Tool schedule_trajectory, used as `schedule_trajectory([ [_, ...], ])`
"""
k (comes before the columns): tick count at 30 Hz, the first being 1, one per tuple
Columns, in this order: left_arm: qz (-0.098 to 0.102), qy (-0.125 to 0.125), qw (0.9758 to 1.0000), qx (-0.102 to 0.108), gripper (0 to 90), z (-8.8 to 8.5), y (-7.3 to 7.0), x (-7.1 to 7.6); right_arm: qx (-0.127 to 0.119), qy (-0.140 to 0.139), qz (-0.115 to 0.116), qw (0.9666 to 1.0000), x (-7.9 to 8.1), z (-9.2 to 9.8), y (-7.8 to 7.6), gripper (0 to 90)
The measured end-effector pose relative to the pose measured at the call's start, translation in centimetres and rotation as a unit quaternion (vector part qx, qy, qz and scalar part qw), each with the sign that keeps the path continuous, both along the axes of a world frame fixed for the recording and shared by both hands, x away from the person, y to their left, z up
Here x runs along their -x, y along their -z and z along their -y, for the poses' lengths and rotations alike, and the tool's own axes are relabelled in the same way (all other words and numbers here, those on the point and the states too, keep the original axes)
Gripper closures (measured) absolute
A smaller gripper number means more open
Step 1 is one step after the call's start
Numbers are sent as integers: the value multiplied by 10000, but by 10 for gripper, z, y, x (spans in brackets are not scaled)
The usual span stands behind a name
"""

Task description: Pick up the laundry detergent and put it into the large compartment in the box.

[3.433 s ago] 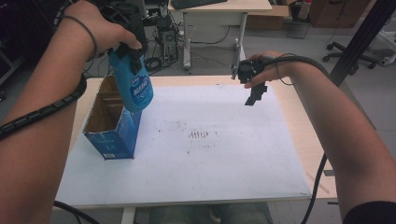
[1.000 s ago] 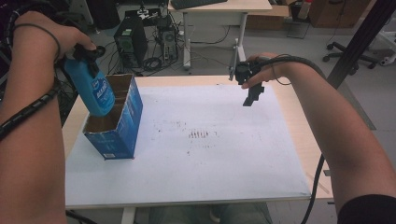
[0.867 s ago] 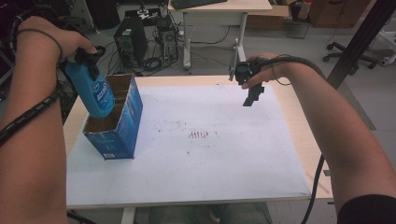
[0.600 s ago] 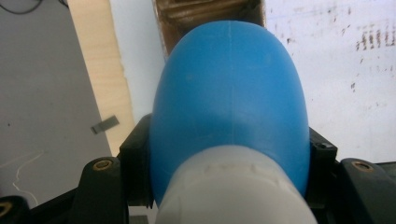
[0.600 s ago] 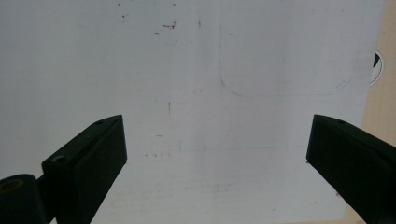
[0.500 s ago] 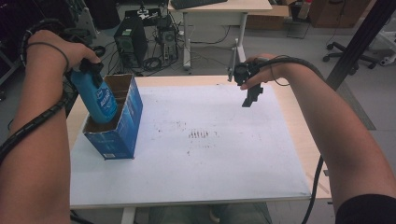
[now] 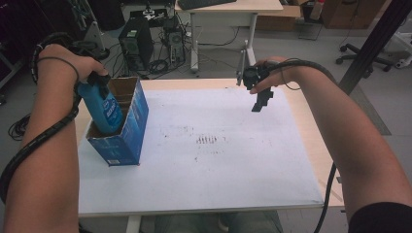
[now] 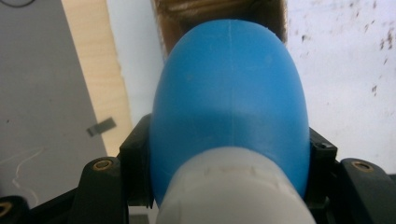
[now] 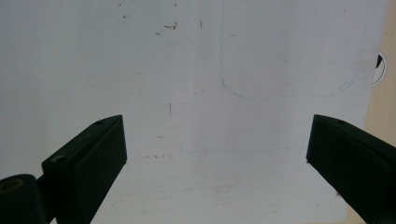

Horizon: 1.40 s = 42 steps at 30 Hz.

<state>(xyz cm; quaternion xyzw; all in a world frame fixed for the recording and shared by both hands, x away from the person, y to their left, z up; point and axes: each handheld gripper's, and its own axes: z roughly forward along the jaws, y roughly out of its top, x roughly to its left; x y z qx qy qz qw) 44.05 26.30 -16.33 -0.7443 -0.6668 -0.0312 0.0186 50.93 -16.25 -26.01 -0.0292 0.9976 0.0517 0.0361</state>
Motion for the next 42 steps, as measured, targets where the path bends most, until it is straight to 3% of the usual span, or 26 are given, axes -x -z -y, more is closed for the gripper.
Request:
schedule_trajectory([
  [42,-209,30,9997,-89,381,8,77,-4,-18,24,-84,10000,1,4,10,49],
])
